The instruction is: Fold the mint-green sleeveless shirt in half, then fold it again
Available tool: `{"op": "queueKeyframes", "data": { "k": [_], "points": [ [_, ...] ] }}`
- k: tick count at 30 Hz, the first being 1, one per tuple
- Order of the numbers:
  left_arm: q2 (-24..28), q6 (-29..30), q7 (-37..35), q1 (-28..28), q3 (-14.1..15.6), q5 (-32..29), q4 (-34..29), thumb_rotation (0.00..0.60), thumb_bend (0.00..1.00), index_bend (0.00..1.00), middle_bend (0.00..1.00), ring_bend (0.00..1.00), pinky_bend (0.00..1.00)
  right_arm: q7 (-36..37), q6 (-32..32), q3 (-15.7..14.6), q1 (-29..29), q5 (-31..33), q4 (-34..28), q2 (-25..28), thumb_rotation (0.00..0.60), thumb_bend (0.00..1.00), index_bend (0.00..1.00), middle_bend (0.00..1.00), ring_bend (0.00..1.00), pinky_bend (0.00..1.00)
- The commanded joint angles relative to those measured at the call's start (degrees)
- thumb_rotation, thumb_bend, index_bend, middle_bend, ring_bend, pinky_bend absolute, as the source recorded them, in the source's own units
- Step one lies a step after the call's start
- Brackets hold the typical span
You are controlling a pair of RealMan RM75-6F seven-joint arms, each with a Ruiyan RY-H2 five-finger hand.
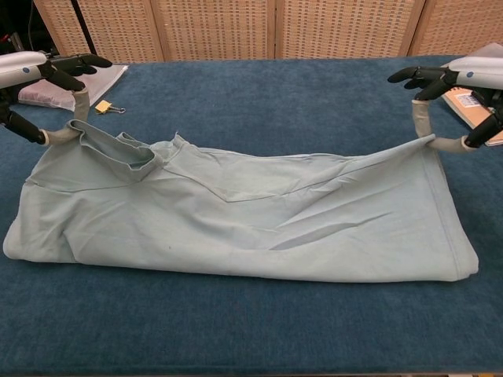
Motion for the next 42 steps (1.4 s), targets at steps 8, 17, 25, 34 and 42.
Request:
{"op": "queueKeyframes", "data": {
  "k": [8, 17, 25, 34, 42],
  "points": [
    [-2.1, -0.3, -4.2, -0.2, -1.7, -1.5, 5.0, 0.600, 0.55, 0.77, 0.00, 0.00, 0.00, 2.3, -3.5, 1.7, 1.8, 3.2, 6.0, -2.5, 0.600, 0.47, 0.67, 0.00, 0.00, 0.00],
    [-4.2, -1.1, -5.7, -0.7, -1.9, -1.4, 8.5, 0.600, 0.55, 0.77, 0.00, 0.00, 0.00, 3.4, -6.9, 1.7, 2.7, 5.0, 12.4, -5.9, 0.600, 0.47, 0.67, 0.00, 0.00, 0.00],
    [-5.8, -2.6, -5.7, -1.2, -2.1, -2.0, 10.5, 0.600, 0.55, 0.77, 0.00, 0.00, 0.00, 1.3, -11.2, 0.4, 3.0, 6.5, 16.5, -7.4, 0.600, 0.00, 0.00, 0.00, 0.00, 0.00],
    [-7.2, -3.5, -5.7, -1.5, -2.2, -2.2, 12.1, 0.600, 0.55, 0.77, 0.00, 0.00, 0.00, -5.3, -8.5, 1.4, 0.8, 9.4, 12.2, -5.0, 0.600, 0.00, 0.00, 0.00, 0.00, 0.00],
    [-9.7, -3.8, -4.1, -1.4, -3.4, -3.9, 14.8, 0.600, 0.55, 0.77, 0.00, 0.00, 0.00, -8.1, -0.1, 0.8, -3.7, 7.3, 1.5, 1.2, 0.600, 0.00, 0.00, 0.00, 0.00, 0.00]
  ]
}}
